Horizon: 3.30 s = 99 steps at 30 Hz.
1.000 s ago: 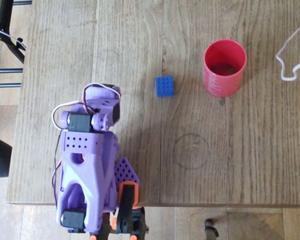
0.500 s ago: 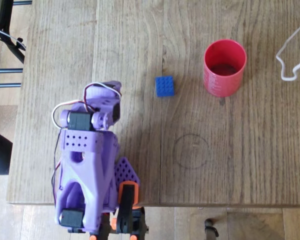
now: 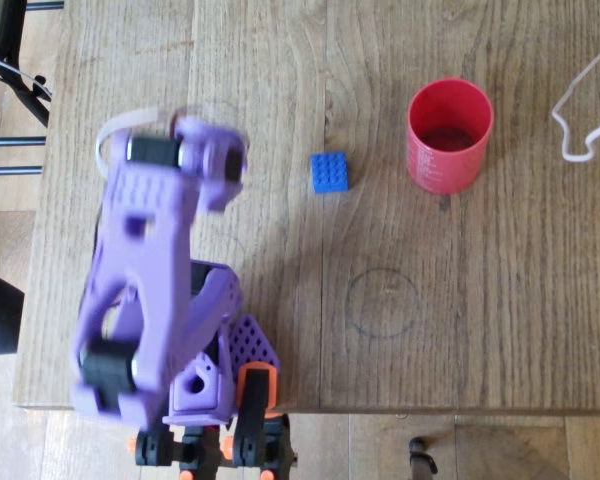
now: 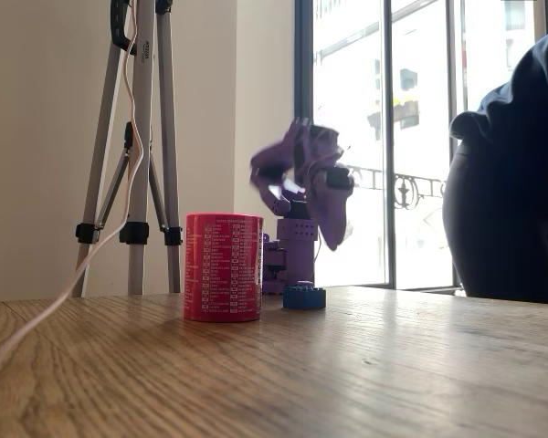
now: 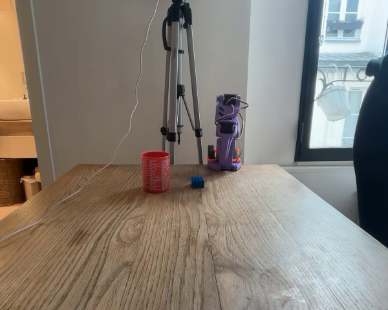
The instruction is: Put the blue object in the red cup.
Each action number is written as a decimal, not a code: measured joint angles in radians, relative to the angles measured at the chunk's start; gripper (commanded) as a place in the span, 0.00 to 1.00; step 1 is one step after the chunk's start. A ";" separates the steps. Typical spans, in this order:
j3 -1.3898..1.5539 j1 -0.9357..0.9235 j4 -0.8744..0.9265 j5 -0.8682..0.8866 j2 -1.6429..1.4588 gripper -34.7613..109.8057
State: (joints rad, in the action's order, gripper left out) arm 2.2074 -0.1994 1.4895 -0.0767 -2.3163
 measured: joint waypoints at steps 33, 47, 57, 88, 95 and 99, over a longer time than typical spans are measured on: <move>-0.153 -0.345 -0.233 -0.456 0.373 0.24; -0.106 -0.210 -0.396 -0.368 0.379 0.24; -0.106 -0.204 -0.407 -0.374 0.430 0.24; -0.109 -0.313 -0.278 -0.563 0.529 0.64; -0.109 -0.331 -0.318 -0.615 0.574 0.63; -0.101 -0.327 -0.354 -0.615 0.607 0.62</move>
State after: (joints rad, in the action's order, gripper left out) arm 2.1062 -0.5262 1.1351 -0.6918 -1.7089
